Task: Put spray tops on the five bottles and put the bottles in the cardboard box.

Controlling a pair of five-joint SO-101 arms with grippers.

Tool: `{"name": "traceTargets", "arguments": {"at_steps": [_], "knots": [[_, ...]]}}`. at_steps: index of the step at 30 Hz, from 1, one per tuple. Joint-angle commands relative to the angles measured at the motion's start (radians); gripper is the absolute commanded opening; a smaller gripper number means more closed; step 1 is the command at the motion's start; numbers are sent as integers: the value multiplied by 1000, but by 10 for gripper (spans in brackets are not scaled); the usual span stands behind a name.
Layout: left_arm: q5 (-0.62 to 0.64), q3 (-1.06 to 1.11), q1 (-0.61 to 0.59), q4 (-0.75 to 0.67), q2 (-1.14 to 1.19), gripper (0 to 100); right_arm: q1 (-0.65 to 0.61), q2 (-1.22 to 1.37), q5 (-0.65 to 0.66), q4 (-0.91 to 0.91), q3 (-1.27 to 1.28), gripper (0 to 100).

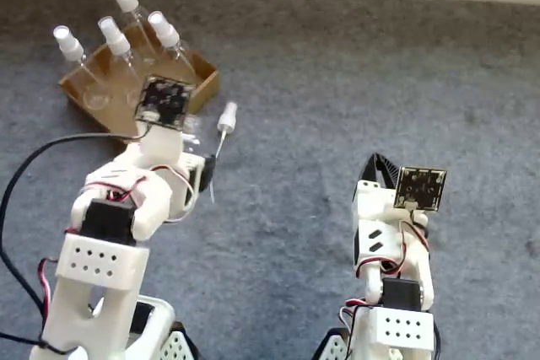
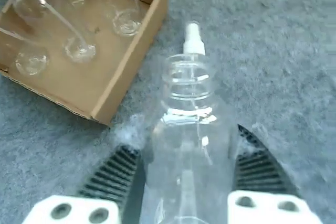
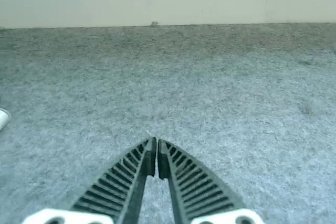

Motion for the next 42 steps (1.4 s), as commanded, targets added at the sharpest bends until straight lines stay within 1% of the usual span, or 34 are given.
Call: {"name": "traceTargets", "arguments": {"at_steps": [1, 6, 9, 15, 20, 24, 27, 29, 33, 38, 42], "knots": [[-2, 134, -94, -218, -59, 63, -12, -5, 6, 4, 177, 8], [2, 251, -140, -364, -65, 62, -12, -4, 6, 4, 177, 11], [2, 294, -140, -410, -65, 63, -12, -4, 6, 5, 177, 13], [2, 341, -145, -407, -110, 63, -12, -4, 6, 5, 177, 13], [-5, 450, -145, -356, -315, 63, -13, -10, 6, 5, 177, 13], [-6, 475, -147, -279, -475, 63, -13, -10, 6, 5, 177, 13], [-61, 484, -145, -249, -532, 62, -8, -10, 5, 7, 153, 13], [-80, 510, -145, -245, -545, 62, -4, -10, 5, 50, 108, 13], [-81, 553, -151, -244, -547, 63, -27, -10, -2, 225, -21, 14], [-77, 553, -255, -249, -547, 63, -111, -2, 5, 318, -174, 14], [-77, 565, -332, -296, -547, 63, -209, -1, 5, 395, -326, 14]]}}
